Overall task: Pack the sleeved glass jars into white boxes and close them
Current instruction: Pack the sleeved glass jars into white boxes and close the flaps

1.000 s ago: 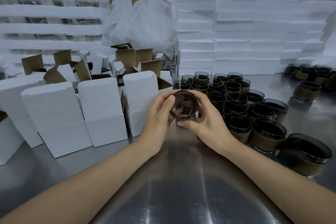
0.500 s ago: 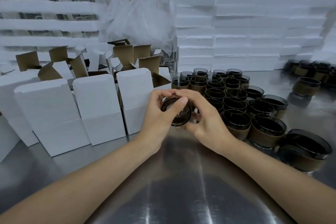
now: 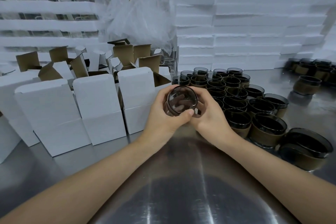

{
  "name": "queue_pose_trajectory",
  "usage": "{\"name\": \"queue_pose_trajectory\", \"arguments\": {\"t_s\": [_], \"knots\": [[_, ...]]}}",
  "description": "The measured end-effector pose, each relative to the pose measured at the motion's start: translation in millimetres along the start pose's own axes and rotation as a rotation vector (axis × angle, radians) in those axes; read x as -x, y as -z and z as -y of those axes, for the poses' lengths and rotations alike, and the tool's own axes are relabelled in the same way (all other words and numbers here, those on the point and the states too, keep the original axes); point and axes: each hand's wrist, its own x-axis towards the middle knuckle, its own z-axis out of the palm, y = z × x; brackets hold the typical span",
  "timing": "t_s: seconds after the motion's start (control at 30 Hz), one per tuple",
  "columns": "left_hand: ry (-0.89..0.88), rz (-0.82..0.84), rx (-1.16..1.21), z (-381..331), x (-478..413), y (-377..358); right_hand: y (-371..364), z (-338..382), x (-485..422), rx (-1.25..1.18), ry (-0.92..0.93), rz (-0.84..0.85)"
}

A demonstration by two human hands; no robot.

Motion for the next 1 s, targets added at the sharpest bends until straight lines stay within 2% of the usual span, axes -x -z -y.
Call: {"name": "queue_pose_trajectory", "arguments": {"t_s": [0.37,0.5,0.67,0.73,0.9,1.0], "knots": [[0.055,0.025,0.049,-0.9,-3.2,6.5,5.6,-2.4,-3.7,-0.103,-0.035,-0.026],[0.093,-0.002,0.161,-0.8,-4.6,7.3,6.0,-2.7,-3.9,-0.098,-0.006,-0.012],[0.103,-0.047,0.189,-5.8,-3.9,4.9,4.4,-1.5,-2.1,-0.082,0.038,0.030],[0.057,-0.022,0.162,-7.1,-0.4,2.2,4.0,2.4,-2.2,-0.101,0.027,0.020],[-0.094,0.088,-0.092,-5.6,8.0,-0.1,4.5,14.4,-3.2,-0.492,-0.190,0.021],[-0.166,0.071,-0.204,-5.9,7.3,-0.4,2.4,15.2,-2.8,-0.564,-0.393,0.111]]}}
